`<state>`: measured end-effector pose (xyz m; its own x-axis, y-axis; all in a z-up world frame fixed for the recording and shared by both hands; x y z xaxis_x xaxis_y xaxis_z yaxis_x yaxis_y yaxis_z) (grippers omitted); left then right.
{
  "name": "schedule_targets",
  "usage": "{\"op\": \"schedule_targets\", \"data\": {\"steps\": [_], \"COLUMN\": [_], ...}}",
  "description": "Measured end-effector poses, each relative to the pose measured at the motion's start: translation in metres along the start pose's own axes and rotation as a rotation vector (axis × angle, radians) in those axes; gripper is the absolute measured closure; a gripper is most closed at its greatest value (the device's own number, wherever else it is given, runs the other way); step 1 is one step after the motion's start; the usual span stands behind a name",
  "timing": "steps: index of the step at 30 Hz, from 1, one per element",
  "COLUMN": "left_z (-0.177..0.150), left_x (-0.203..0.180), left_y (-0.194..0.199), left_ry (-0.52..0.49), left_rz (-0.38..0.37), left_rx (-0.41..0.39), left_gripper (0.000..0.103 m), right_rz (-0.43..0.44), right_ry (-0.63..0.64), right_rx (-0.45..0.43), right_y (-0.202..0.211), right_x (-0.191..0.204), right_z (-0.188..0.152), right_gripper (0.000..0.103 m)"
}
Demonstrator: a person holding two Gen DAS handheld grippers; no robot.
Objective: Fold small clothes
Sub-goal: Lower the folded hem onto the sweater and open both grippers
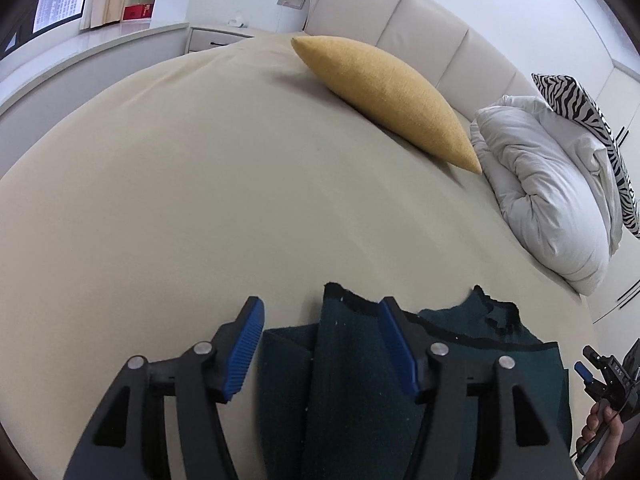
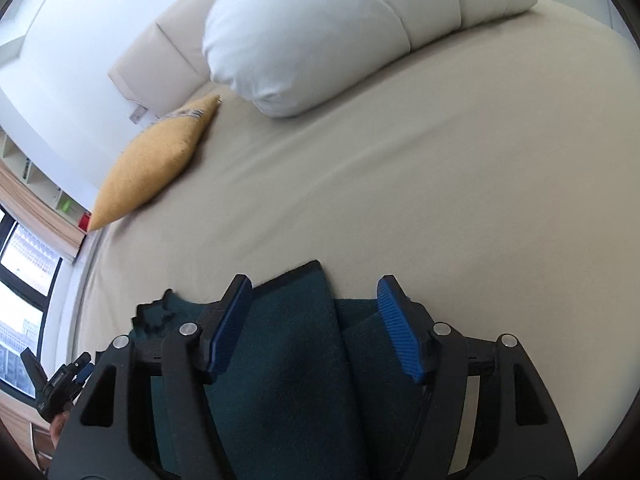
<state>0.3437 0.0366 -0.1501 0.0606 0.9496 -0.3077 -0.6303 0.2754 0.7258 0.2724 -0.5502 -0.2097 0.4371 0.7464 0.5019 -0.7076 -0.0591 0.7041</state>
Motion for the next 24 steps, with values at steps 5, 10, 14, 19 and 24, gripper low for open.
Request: {"op": "schedule_targets", "data": {"steps": [5, 10, 14, 19, 24], "left_z": [-0.011, -0.043, -0.059, -0.059, -0.056], "left_x": [-0.017, -0.033, -0.017, -0.009, -0.007], "left_y": [0.027, 0.038, 0.021, 0.016, 0.017], "left_ry": [-0.026, -0.126, -0.097, -0.088, -0.066], "left_rz": [-0.033, -0.03, -0.014, -0.024, -0.017], "left_rx": [-0.055, -0.058, 0.0, 0.003, -0.003], "left_gripper": [0.041, 0.041, 0.043, 0.048, 0.048], "right_rz": [-0.026, -0.079, -0.123, -0.152, -0.206], "right_ry": [0.115, 0.276, 0.307, 0.225, 0.196], "right_rx": [0.013, 0.049, 0.11, 0.087, 0.056], "right_y": [0.021, 0.026, 0.022, 0.024, 0.034], "right_x": [0.02, 0.033, 0.014, -0.018, -0.029], "right_z": [-0.022, -0.073, -0.106, -0.109, -0.108], "right_gripper": [0.041, 0.044, 0.055, 0.066, 0.071]}}
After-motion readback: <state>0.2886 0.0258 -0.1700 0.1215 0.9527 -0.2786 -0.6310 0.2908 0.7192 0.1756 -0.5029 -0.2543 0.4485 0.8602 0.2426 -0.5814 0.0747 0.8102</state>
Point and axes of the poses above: each gripper's, at about its wrist camera, not at the fingertips, and y roughly against the way its jaws point, x to its left, z to its top, the point moved 9 cm from there along -y, roughly the way its jaws point, and after that the axes turned 6 degrees about -y, right-handed, at the moved point
